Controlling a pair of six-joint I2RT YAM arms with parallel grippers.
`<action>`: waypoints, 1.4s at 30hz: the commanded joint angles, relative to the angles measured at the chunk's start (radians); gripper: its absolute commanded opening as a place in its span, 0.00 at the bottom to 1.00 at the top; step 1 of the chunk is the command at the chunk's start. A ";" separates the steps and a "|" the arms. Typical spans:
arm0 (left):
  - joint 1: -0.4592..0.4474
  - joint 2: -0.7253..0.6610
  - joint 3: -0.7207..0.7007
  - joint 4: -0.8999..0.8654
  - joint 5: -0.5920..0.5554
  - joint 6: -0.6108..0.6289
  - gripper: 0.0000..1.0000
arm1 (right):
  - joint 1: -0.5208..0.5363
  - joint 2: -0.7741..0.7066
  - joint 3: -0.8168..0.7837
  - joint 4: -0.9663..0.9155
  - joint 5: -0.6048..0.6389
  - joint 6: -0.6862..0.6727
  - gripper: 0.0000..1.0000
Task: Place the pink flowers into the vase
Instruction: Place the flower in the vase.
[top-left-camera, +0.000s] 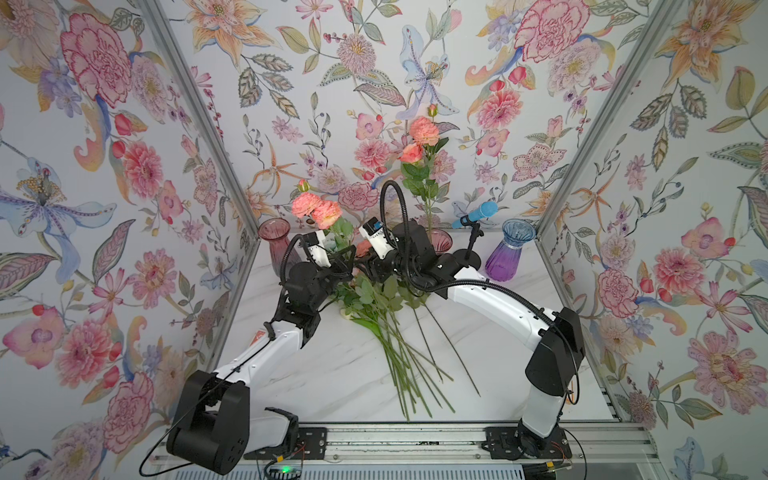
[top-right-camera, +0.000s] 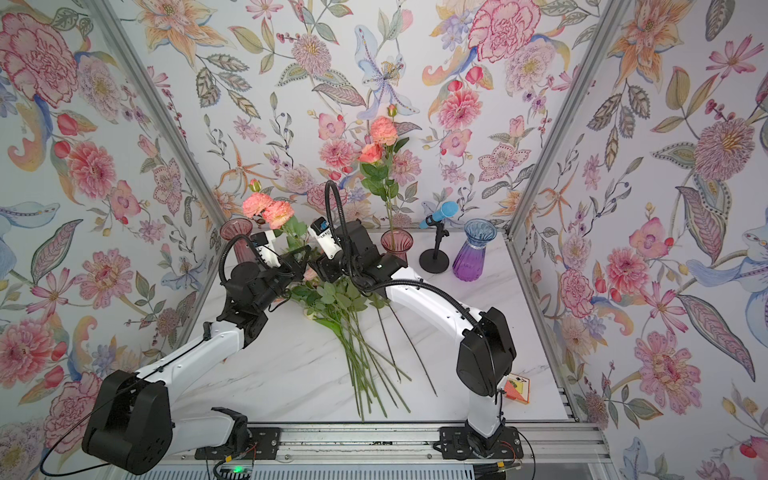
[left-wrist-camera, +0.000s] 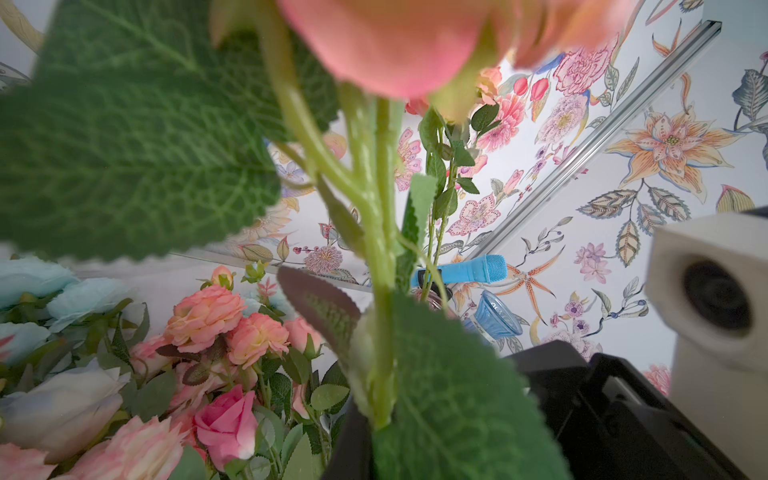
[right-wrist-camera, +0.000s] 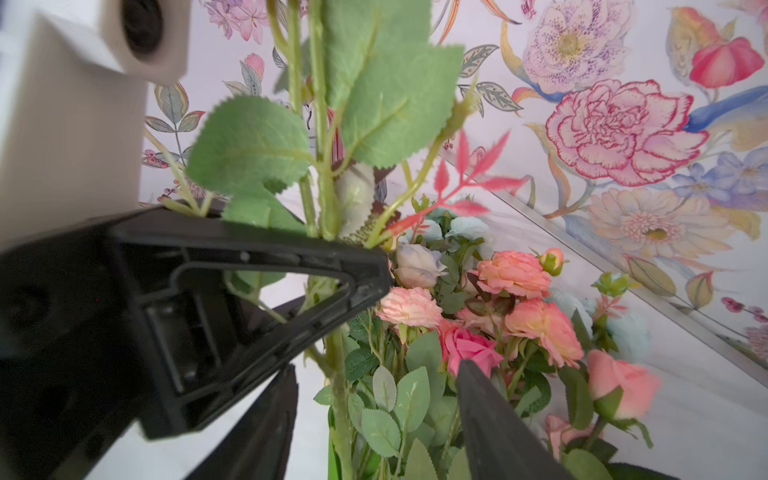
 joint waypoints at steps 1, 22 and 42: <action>-0.011 -0.031 0.032 0.035 -0.006 0.021 0.00 | 0.012 0.032 0.024 -0.033 -0.010 -0.003 0.57; -0.020 -0.048 0.026 0.052 -0.015 -0.011 0.16 | 0.005 0.055 0.055 -0.032 -0.011 0.040 0.01; -0.011 -0.141 0.033 -0.073 -0.092 0.084 1.00 | -0.169 -0.157 0.008 0.003 0.009 0.008 0.00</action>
